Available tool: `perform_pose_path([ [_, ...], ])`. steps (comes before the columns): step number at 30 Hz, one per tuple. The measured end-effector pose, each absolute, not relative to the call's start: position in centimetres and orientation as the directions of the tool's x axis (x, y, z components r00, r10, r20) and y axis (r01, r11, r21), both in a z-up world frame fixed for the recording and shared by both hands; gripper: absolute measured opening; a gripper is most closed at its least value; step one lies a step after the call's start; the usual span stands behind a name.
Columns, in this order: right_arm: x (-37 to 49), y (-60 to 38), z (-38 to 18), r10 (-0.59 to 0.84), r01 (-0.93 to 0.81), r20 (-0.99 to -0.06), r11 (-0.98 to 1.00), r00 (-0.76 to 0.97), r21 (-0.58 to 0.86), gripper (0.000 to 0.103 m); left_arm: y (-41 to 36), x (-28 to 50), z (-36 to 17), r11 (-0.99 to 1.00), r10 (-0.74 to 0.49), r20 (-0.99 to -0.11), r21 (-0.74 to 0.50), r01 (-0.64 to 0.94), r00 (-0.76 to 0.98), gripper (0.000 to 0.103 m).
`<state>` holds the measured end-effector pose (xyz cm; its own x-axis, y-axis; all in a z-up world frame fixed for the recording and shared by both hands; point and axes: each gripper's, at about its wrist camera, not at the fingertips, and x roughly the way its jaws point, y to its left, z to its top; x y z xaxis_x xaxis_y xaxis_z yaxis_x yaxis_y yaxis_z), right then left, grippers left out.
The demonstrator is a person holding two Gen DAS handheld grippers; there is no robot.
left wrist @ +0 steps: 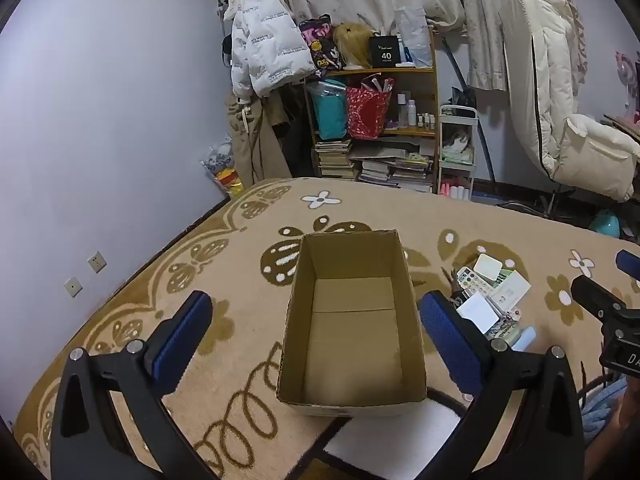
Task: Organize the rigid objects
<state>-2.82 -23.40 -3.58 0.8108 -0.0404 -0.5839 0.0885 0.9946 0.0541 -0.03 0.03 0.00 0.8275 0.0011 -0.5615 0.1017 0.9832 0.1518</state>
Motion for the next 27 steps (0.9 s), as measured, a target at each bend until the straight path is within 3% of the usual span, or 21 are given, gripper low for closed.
perform_pose_path([
  [27, -2.96, -23.17, -3.62, -0.050, 0.093, -0.575, 0.995, 0.817, 0.045, 0.103, 0.20, 0.42, -0.86, 0.984, 0.006, -0.589, 0.149, 0.101, 0.808, 0.103],
])
